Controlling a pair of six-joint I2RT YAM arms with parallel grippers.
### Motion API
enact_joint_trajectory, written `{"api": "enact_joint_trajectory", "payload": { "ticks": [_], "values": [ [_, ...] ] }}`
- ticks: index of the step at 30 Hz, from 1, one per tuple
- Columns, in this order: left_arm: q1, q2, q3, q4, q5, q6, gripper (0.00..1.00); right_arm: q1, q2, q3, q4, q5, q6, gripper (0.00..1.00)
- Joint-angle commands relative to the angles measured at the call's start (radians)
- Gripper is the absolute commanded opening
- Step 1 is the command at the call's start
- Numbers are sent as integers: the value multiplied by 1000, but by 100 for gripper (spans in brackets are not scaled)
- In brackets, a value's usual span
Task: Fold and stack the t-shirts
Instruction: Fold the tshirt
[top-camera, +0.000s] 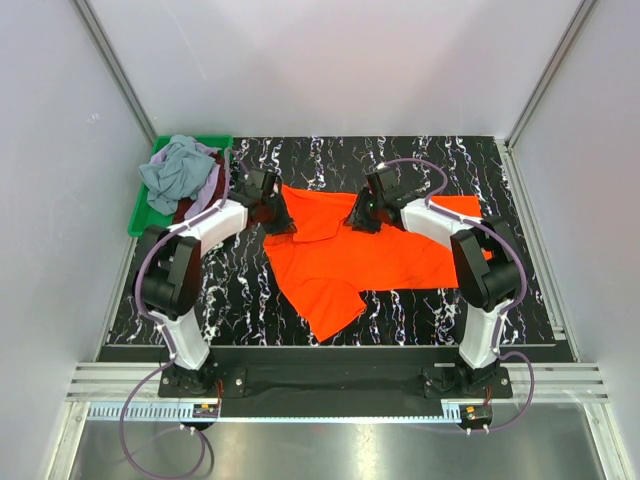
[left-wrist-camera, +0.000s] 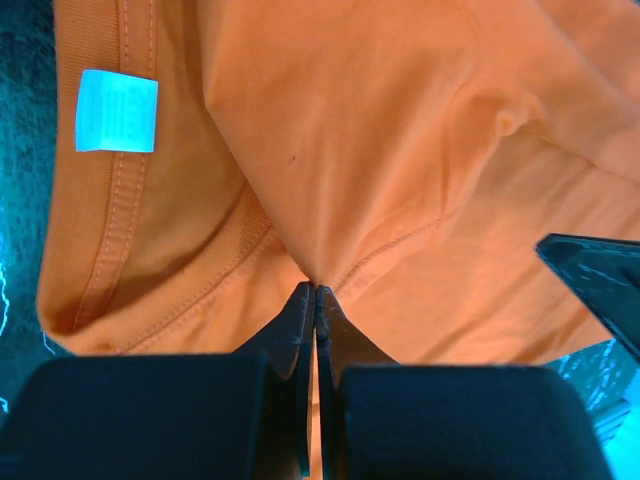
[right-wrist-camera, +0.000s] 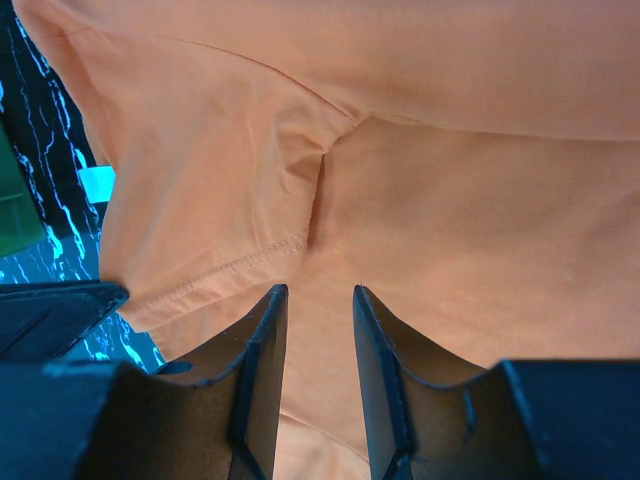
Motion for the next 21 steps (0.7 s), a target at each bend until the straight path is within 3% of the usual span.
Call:
{"api": "enact_joint_trajectory", "payload": {
  "ticks": [1,9,21],
  "values": [
    [19,-49,30,-14,2,-29,0,21,-1,21,61,-23,4,40],
    [101,-64,-18,14,59,-43,0,46,39,22,107,-69,-9,44],
    [121,-6,-1,43,91,-30,0,82,131,88,107,-40,-6,34]
  ]
}}
